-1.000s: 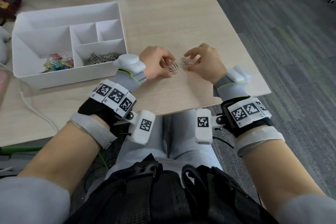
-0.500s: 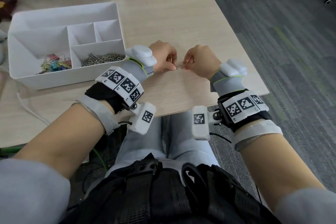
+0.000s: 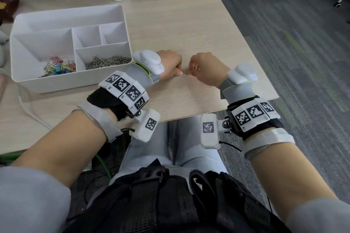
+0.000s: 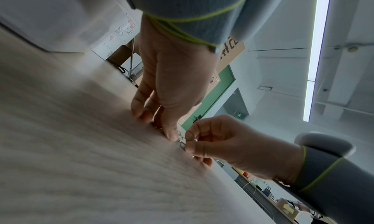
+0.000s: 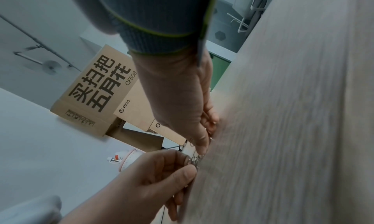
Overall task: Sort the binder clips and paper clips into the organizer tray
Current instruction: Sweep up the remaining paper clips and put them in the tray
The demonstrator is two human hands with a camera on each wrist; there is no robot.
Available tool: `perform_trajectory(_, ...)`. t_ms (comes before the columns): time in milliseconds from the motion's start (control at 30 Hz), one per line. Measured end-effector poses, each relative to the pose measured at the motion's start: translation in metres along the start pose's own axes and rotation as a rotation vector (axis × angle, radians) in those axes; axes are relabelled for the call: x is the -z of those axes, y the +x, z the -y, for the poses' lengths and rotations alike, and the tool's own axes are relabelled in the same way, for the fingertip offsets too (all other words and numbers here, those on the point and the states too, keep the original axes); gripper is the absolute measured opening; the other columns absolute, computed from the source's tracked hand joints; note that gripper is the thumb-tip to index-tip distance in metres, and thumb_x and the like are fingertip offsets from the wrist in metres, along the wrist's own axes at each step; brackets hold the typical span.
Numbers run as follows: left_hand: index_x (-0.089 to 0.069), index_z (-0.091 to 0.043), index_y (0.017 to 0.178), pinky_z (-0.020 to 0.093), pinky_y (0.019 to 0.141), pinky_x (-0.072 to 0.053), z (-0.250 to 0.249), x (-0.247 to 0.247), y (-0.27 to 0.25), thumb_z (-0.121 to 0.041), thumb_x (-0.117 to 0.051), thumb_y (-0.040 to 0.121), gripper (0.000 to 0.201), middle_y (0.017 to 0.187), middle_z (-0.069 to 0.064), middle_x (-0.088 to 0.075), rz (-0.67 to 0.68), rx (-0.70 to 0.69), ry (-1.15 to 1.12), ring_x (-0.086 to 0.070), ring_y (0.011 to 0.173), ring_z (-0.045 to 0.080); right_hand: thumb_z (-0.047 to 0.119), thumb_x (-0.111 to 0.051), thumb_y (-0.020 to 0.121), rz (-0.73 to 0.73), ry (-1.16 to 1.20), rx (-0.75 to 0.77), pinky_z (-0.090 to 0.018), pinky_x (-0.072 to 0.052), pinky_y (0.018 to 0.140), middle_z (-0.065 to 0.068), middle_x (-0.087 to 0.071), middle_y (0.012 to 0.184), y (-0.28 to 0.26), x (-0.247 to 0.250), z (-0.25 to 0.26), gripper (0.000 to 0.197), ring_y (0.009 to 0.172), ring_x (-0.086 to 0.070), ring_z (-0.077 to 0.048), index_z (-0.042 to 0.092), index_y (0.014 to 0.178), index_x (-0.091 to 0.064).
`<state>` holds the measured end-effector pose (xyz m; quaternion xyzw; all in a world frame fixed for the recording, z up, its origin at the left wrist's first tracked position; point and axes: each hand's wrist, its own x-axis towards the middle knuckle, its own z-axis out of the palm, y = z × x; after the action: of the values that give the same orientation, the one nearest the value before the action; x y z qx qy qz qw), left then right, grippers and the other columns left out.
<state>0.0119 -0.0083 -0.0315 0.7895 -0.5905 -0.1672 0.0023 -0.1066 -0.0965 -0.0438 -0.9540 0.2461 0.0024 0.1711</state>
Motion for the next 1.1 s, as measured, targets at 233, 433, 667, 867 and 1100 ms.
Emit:
perform_trajectory(233,-0.055,-0.008,0.105,0.037,0.080,-0.042,0.003,-0.005,-0.001,-0.026,-0.049,0.093,0.022,0.116,0.013,-0.059,-0.067,-0.012,0.049,-0.056,0.103,0.035,0.006,-0.063,0.083,-0.175,0.383,-0.080,-0.024,-0.045,0.062,-0.007,-0.060,0.072,-0.001,-0.009,-0.008,0.005,0.053,-0.055,0.000,0.004,0.085,-0.067)
perform_trajectory(433,-0.058,-0.008,0.101,0.037,0.081,-0.043,0.006,-0.002,0.000,-0.026,-0.053,0.090,0.021,0.112,0.012,-0.062,-0.090,0.020,-0.080,-0.057,0.102,0.032,0.000,-0.054,0.092,-0.115,1.046,-0.306,-0.014,-0.045,0.050,-0.005,-0.051,0.065,-0.005,-0.002,-0.010,0.012,0.049,-0.050,-0.008,-0.005,0.095,-0.064)
perform_trajectory(667,-0.062,0.000,0.101,0.019,0.062,-0.041,0.000,0.020,-0.002,-0.020,-0.056,0.090,0.024,0.086,0.010,-0.065,-0.265,-0.030,-0.391,-0.056,0.065,0.022,0.004,-0.036,0.093,-0.021,1.671,-0.559,-0.014,-0.042,0.040,-0.007,-0.048,0.066,-0.002,0.008,-0.005,0.027,0.037,-0.050,-0.008,0.002,0.072,-0.054)
perform_trajectory(867,-0.068,-0.009,0.092,0.010,0.057,-0.037,-0.016,0.032,0.004,-0.025,-0.065,0.083,0.019,0.069,-0.008,-0.054,-0.308,-0.140,-0.424,-0.048,0.056,0.000,0.004,-0.029,0.094,0.006,1.967,-0.572,-0.020,-0.054,0.046,-0.014,-0.063,0.054,-0.005,0.005,0.003,0.031,0.046,-0.065,-0.022,-0.005,0.080,-0.055)
perform_trajectory(1100,-0.070,-0.017,0.093,0.023,0.072,-0.040,-0.011,0.025,0.012,-0.030,-0.066,0.081,0.018,0.088,-0.004,-0.058,-0.348,-0.138,-0.426,-0.048,0.062,0.005,0.013,-0.030,0.100,0.037,2.190,-0.498,-0.030,-0.059,0.055,-0.021,-0.069,0.067,-0.008,0.005,0.005,0.043,0.058,-0.070,-0.033,-0.007,0.082,-0.063)
